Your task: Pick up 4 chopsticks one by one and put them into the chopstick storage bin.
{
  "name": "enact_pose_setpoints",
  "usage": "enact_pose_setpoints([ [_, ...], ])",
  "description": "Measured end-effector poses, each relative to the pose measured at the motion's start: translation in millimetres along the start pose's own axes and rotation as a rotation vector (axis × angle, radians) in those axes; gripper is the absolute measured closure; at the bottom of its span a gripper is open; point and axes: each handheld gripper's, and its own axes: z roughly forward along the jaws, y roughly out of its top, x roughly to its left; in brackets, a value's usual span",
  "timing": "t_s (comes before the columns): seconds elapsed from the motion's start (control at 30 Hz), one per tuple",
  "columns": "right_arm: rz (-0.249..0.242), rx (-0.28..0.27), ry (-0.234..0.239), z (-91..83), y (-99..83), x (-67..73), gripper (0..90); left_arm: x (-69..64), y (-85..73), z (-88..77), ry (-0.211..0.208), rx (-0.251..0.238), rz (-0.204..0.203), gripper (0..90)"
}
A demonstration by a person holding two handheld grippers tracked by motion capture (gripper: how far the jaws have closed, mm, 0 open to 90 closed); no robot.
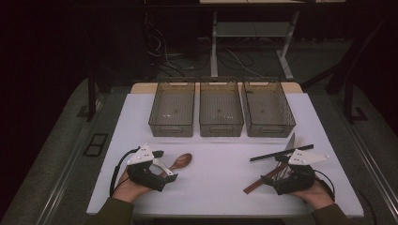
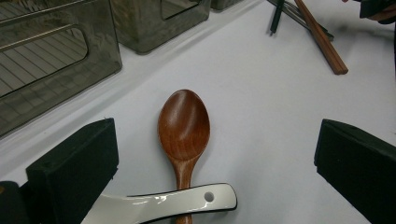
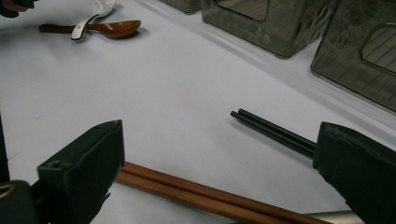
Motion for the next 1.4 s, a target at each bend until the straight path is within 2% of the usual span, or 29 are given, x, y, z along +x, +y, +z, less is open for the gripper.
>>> enact_pose_setpoints([
  [0.07,0.009,0.004,0.001,-0.5,0.0,-0.4,2.0,0.3,0.1,-0.2,0.001,0.000,-0.001,0.0],
  [0.27,-0.006,0.021,0.001,-1.8,2.1,-2.1,2.0,1.1,0.6,-1.1,0.002,-0.004,-0.008,0.0],
  [0.5,-0.027,0.042,0.002,-2.1,6.2,1.0,2.0,-0.6,0.3,-1.8,-0.008,-0.005,0.004,0.0],
  [0.63,-0.038,0.066,0.015,-1.0,7.6,2.2,2.0,-0.2,0.4,-2.0,-0.011,-0.009,-0.001,0.0],
  [0.67,-0.060,0.092,0.020,1.1,8.2,2.2,2.0,0.1,0.4,-2.0,-0.012,-0.011,-0.004,0.0],
  [0.7,-0.060,0.092,0.020,1.1,8.2,2.2,2.0,0.5,0.3,-1.8,-0.012,-0.010,-0.005,0.0],
  [0.83,-0.080,0.121,0.033,2.8,9.6,3.0,7.0,0.2,0.6,-1.7,-0.011,-0.010,-0.007,0.0],
  [0.87,-0.082,0.124,0.037,2.4,9.9,3.4,11.5,0.0,0.7,-1.7,-0.012,-0.009,-0.005,0.0],
  [0.97,-0.083,0.132,0.050,0.6,10.5,5.0,15.6,-0.4,0.8,-1.4,-0.011,-0.011,-0.004,0.0],
  [1.0,-0.087,0.149,0.068,-0.7,10.8,6.1,24.2,-0.5,0.9,-1.4,-0.012,-0.011,-0.004,0.0],
  [1.07,-0.087,0.152,0.072,-1.1,10.6,6.8,26.8,-0.3,0.9,-1.9,-0.012,-0.010,-0.004,0.0],
  [1.13,-0.091,0.169,0.095,-1.1,10.0,8.5,34.3,0.1,0.9,-2.1,-0.012,-0.010,-0.004,0.0],
  [1.17,-0.098,0.185,0.106,-0.1,9.1,10.1,43.8,0.2,0.8,-1.9,-0.013,-0.010,-0.005,0.0],
  [1.33,-0.114,0.218,0.140,2.9,7.0,13.9,62.1,-0.5,0.8,-1.4,-0.015,-0.011,-0.003,0.0],
  [1.37,-0.114,0.218,0.140,2.9,7.0,13.9,62.1,-0.5,0.8,-1.3,-0.015,-0.010,-0.002,0.0],
  [1.4,-0.120,0.230,0.153,4.3,5.8,14.9,69.0,-0.6,0.7,-1.2,-0.015,-0.008,-0.002,0.0],
])
